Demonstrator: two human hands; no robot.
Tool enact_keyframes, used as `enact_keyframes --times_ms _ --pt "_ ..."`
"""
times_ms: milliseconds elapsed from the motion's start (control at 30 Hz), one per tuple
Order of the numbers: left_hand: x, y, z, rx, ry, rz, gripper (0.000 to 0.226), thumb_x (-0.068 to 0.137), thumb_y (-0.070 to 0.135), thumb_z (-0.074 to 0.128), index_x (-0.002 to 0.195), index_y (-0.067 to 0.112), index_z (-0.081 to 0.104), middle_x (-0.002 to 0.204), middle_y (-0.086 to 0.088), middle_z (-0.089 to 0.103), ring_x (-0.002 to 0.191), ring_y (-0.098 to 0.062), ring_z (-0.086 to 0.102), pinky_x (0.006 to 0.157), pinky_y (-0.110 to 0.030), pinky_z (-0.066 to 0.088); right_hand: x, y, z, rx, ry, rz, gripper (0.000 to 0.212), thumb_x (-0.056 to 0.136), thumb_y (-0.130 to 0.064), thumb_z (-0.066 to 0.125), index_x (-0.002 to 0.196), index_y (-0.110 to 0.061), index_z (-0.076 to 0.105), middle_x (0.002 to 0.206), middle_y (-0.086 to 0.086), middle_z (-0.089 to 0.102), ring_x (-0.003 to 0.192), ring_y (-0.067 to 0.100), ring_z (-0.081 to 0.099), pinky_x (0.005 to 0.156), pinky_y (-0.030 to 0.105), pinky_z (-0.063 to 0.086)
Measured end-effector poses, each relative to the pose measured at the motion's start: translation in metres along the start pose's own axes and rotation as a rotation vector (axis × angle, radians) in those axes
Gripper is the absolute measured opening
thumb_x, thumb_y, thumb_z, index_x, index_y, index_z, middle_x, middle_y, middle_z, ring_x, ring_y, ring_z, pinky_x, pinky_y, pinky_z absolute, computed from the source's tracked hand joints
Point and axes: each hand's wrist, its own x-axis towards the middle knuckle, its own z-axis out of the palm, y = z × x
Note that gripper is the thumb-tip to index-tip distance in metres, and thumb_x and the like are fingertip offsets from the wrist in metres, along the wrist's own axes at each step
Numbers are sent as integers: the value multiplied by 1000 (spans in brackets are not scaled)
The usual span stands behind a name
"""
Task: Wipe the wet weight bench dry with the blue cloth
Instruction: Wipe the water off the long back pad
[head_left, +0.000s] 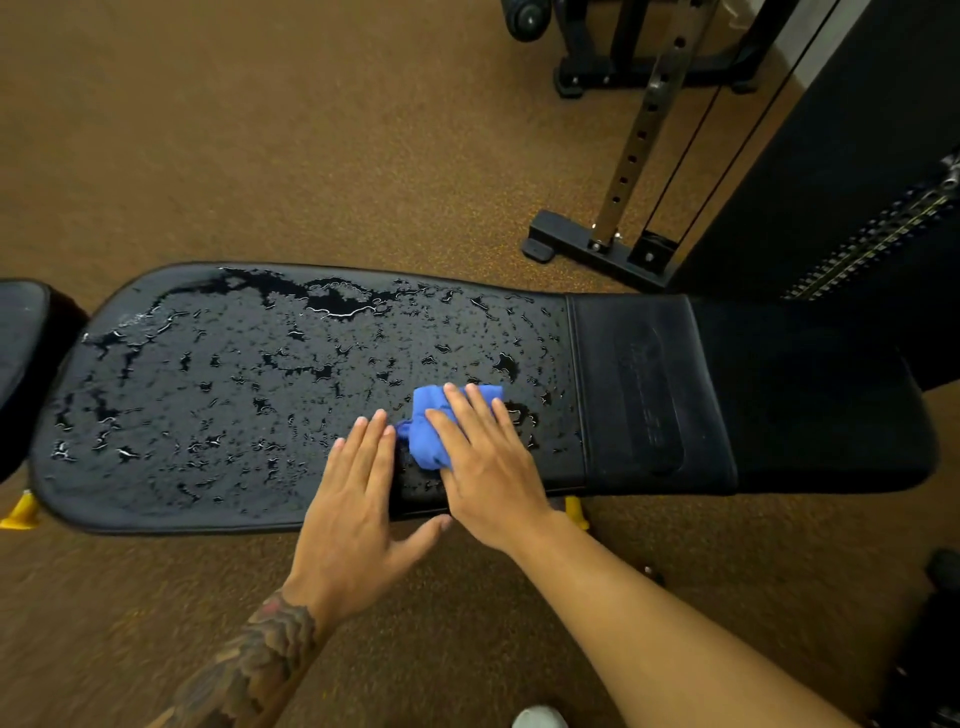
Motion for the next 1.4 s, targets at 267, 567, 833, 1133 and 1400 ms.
enact_keyframes --times_ms 267,567,833,1133,1400 --pt "17 -4 -13 -76 -15 132 94 85 59 52 150 -1 23 161 -13 16 150 -25 11 120 -45 15 -1 8 -14 41 -159 -52 77 90 -37 52 151 -12 13 160 7 1 147 21 -7 120 42 -1" --pt "67 20 -6 -31 -174 431 91 85 63 52 150 5 28 159 -13 20 149 -22 14 120 -40 15 -30 48 -39 152 -95 29 90 82 -48 52 152 -11 9 160 3 4 147 14 -3 120 40 7" --pt "71 25 3 102 -262 354 70 93 63 28 142 16 48 152 -13 38 140 -35 35 111 -53 34 -96 85 -63 -67 22 266 93 85 -70 37 152 -12 7 161 4 0 147 17 -5 119 41 6" --pt "70 25 6 68 -287 333 75 93 67 22 142 15 48 153 -13 37 142 -35 32 112 -55 31 -97 121 -59 -239 -75 365 96 83 -79 15 151 -13 4 160 6 -1 147 21 -6 119 45 4" --pt "70 41 12 40 -232 364 65 94 57 36 137 11 53 148 -15 44 139 -39 36 108 -58 37 -98 124 -54 -234 -39 355 93 85 -76 22 151 -11 11 160 8 6 147 23 0 119 47 10"
